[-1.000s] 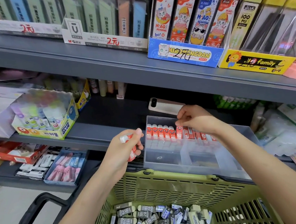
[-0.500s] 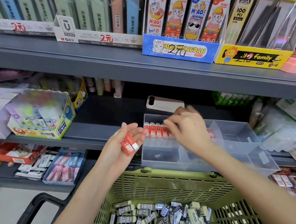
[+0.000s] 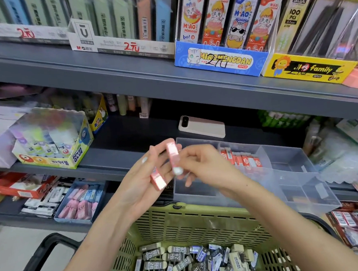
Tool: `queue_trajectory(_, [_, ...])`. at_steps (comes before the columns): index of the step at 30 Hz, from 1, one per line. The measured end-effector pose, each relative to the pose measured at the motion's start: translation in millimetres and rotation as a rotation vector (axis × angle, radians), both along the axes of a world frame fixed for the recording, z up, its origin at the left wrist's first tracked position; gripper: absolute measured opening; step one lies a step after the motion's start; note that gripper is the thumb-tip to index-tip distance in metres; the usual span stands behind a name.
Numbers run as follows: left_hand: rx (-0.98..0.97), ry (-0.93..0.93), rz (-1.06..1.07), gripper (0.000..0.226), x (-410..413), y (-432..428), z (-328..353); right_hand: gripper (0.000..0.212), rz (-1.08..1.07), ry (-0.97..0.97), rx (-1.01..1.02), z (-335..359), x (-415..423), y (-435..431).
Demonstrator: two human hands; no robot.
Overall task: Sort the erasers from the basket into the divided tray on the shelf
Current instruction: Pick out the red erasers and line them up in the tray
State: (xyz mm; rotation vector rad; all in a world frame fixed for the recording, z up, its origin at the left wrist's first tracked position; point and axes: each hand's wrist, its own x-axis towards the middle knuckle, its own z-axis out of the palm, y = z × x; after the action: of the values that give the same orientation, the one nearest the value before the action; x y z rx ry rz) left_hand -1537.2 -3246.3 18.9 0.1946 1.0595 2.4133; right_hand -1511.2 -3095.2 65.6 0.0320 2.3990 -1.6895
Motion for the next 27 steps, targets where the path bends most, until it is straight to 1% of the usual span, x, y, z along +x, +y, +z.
queue_trajectory(2, [-0.065, -0.022, 0.082, 0.05, -6, -6, -3, 0.011, -0.084, 0.009, -0.056, 3, -8, 15])
queue_trajectory(3, [-0.135, -0.056, 0.151, 0.048, -8, -8, -4, 0.011, -0.111, 0.04, 0.003, 4, -13, 24])
queue_trajectory(4, [-0.213, -0.101, 0.218, 0.046, -10, -10, -5, 0.013, -0.126, 0.086, 0.123, 5, -18, 32])
queue_trajectory(5, [-0.269, -0.146, 0.258, 0.045, -12, -11, -6, 0.013, -0.13, 0.128, 0.249, 6, -23, 40])
queue_trajectory(6, [-0.298, -0.186, 0.269, 0.045, -13, -12, -7, 0.012, -0.128, 0.151, 0.329, 7, -28, 46])
queue_trajectory(8, [-0.342, -0.253, 0.273, 0.049, -14, -11, -9, 0.019, -0.154, 0.133, 0.326, 6, -38, 52])
queue_trajectory(10, [-0.338, -0.33, 0.283, 0.046, -14, -10, -9, 0.025, -0.189, 0.081, 0.325, 2, -48, 53])
queue_trajectory(12, [-0.26, -0.404, 0.304, 0.037, -14, -10, -8, 0.03, -0.173, 0.006, 0.314, -4, -58, 50])
queue_trajectory(13, [-0.226, -0.415, 0.309, 0.033, -15, -11, -8, 0.029, -0.171, -0.034, 0.272, -8, -62, 48])
queue_trajectory(15, [-0.203, -0.391, 0.307, 0.028, -15, -12, -7, 0.021, -0.174, -0.084, 0.161, -17, -67, 40])
queue_trajectory(17, [-0.183, -0.367, 0.309, 0.026, -15, -13, -8, 0.012, -0.178, -0.087, 0.121, -24, -69, 31])
queue_trajectory(20, [-0.202, -0.316, 0.317, 0.022, -14, -14, -9, 0.019, -0.208, -0.061, 0.19, -32, -72, 21])
queue_trajectory(22, [-0.23, -0.252, 0.322, 0.019, -15, -17, -12, 0.016, -0.242, -0.045, 0.205, -34, -71, 18])
queue_trajectory(24, [-0.317, -0.163, 0.318, 0.017, -16, -20, -16, 0.012, -0.261, -0.027, 0.271, -35, -69, 18])
queue_trajectory(25, [-0.361, -0.124, 0.312, 0.02, -15, -21, -17, 0.013, -0.258, -0.007, 0.335, -35, -67, 18])
queue_trajectory(27, [-0.388, -0.087, 0.306, 0.035, -14, -21, -16, 0.017, -0.24, 0.05, 0.472, -34, -63, 16])
